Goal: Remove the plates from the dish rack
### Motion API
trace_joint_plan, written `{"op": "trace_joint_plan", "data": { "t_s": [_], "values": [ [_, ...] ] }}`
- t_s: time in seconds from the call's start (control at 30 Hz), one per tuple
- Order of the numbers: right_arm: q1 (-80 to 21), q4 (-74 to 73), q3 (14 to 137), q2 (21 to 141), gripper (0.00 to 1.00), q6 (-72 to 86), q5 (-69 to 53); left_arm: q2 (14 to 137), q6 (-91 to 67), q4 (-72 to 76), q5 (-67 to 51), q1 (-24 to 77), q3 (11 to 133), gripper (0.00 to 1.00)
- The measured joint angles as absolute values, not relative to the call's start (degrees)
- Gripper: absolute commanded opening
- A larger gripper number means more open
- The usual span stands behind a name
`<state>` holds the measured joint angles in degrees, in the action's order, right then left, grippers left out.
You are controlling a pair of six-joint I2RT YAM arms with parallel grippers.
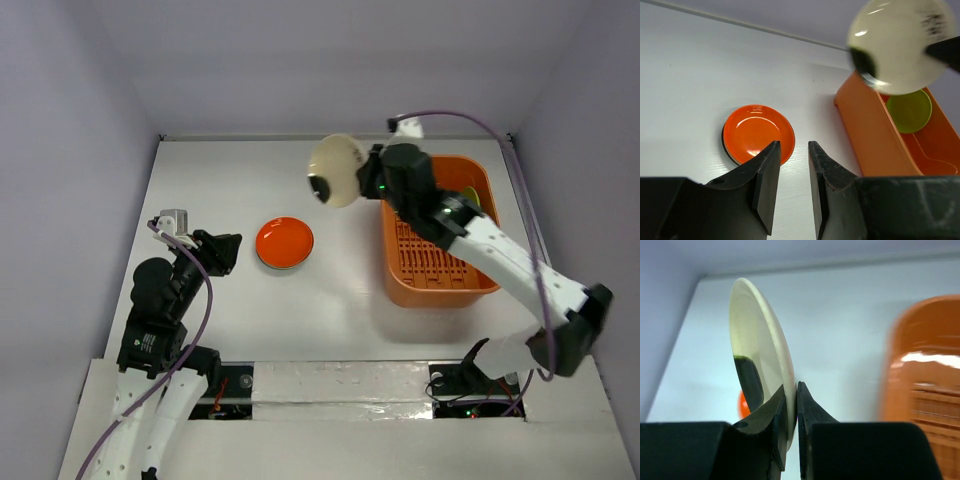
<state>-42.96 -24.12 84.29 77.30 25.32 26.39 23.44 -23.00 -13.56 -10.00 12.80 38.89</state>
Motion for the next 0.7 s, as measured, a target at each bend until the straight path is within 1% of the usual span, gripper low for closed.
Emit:
{"op": "trace_joint_plan", "data": {
  "t_s": [0.17,0.33,0.47,0.6,0.7],
  "values": [
    [-47.51,-15.68,83.42,92.18,0.00,31.31,17.65,23.44,-23.00,-13.58,-9.98,12.80,38.89,0.28],
    [-50.11,-12.32,83.42,102.54,0.00,36.05,11.97,23.44,-23.03,-13.58,-9.98,12.80,38.89,0.28],
    [-50.26,-10.57,83.42,106.28,0.00,38.46,9.54,23.44,-23.03,-13.58,-9.98,12.80,38.89,0.28],
    [-50.22,-8.67,82.59,107.39,0.04,39.88,9.19,23.44,-23.00,-13.58,-9.98,12.80,38.89,0.28],
    [-50.22,-8.27,82.39,108.05,0.06,40.58,9.21,23.44,-23.00,-13.58,-9.98,12.80,38.89,0.28]
  ]
}}
